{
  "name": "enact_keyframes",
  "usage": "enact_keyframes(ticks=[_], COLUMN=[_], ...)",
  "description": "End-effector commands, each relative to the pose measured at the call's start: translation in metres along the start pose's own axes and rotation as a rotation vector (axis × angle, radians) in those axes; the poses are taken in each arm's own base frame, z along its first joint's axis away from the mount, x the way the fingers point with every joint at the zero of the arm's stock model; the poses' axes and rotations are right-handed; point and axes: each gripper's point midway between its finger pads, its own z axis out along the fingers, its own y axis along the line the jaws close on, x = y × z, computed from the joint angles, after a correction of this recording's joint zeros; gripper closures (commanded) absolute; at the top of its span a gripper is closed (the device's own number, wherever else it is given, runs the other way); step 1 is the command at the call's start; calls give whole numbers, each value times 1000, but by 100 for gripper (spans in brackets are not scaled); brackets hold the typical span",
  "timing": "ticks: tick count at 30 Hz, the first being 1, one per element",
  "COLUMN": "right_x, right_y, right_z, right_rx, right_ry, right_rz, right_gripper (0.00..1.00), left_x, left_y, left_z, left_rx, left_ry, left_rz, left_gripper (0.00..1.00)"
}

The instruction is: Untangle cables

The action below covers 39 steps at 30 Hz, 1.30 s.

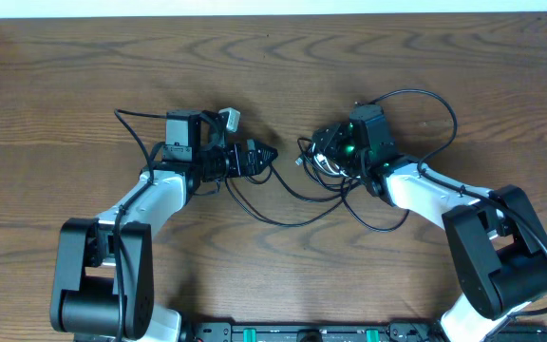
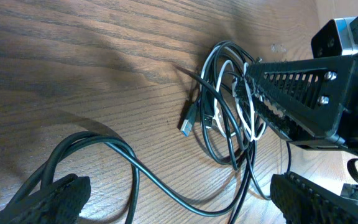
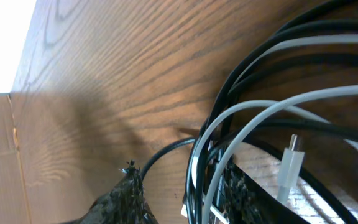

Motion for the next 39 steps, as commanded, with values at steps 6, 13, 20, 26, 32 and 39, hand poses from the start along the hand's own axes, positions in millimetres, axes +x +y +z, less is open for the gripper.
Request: enact_keyframes(ticks=[6,13,20,26,32,39], right_x=[-7,-10,-8,-5,-7,-13], right_y=[5,6,1,0,2,4], right_z=[3,5,16,20,20,19], right_rx=[18,36,26,18,10,2], right_ry=[-73,-127,-125,-112,-124,-155], right_rz=[-1,-14,56,61,79,110], right_gripper=[59,61,63,64,63,64], left_x=[-3,-3,-3,-3,-3,-3], left_y=[-2,-2,-2,-2,-2,-2], left_z=[-1,-1,-1,-1,-1,-1], left_rx=[3,3,3,3,3,3], left_ry=[-6,-6,-6,-6,-6,-6], left_rz=[20,20,20,20,20,20], left_gripper=[1,1,1,1,1,1])
